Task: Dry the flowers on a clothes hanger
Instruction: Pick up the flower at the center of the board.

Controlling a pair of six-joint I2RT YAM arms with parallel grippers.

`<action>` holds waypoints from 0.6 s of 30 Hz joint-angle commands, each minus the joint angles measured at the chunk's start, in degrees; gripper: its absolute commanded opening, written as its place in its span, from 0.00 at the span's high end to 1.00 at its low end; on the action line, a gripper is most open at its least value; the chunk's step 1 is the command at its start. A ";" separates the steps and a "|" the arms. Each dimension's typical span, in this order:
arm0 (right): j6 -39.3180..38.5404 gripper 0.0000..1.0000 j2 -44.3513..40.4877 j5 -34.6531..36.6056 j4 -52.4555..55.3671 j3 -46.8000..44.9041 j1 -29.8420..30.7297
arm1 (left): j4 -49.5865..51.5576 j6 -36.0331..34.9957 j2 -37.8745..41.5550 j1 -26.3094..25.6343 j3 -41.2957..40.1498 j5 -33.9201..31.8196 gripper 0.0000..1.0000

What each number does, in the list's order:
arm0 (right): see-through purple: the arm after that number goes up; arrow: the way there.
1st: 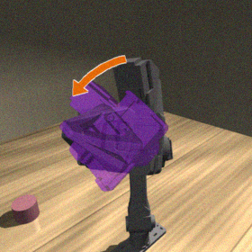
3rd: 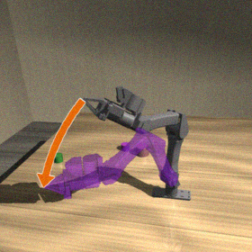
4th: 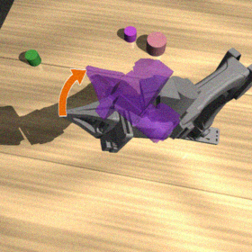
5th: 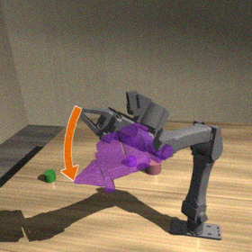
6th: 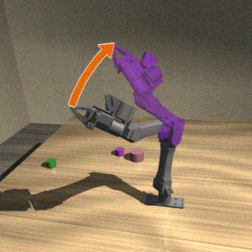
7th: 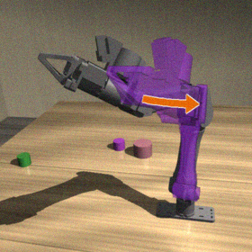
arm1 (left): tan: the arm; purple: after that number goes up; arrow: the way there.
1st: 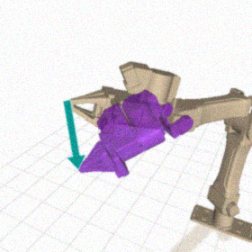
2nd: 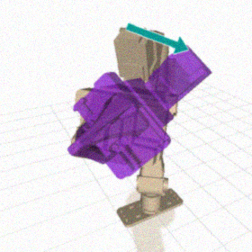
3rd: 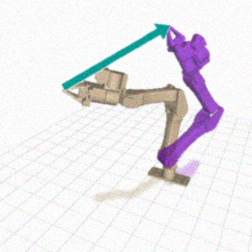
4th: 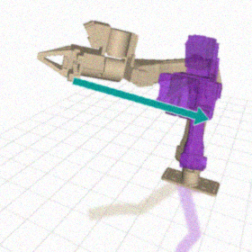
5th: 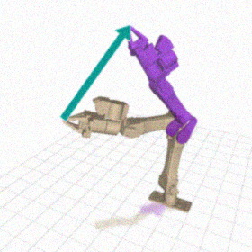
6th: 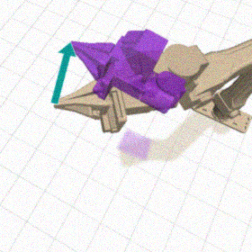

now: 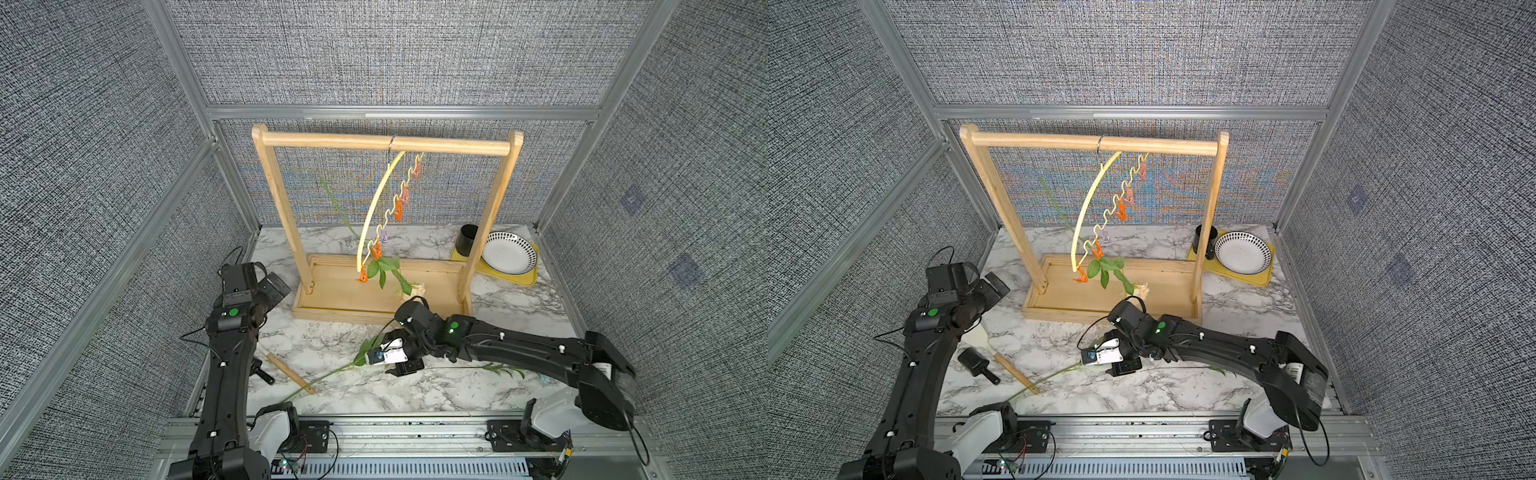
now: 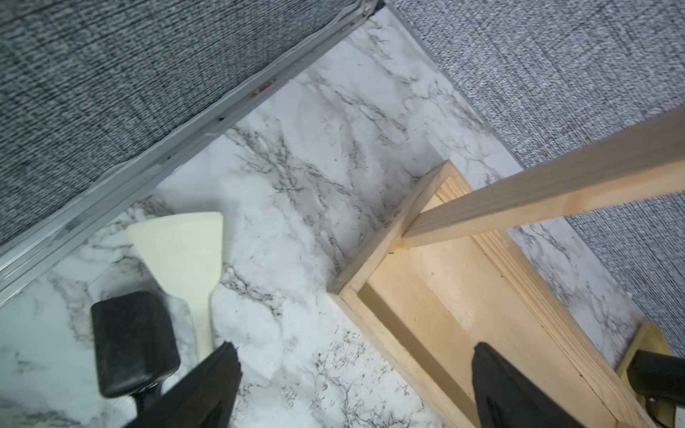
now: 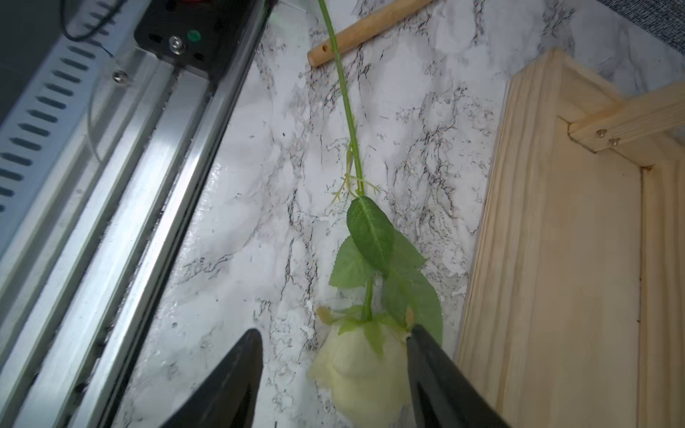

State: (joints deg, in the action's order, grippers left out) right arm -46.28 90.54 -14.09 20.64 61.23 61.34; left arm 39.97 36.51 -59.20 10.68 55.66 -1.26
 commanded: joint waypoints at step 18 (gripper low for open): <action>3.10 0.42 19.75 11.83 -3.87 9.34 2.49 | 1.77 2.09 -1.01 5.93 -4.67 5.18 0.00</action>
State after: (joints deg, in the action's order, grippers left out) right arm -44.77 108.88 -2.63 16.14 69.30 64.05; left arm 43.07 38.63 -60.16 16.56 51.31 3.03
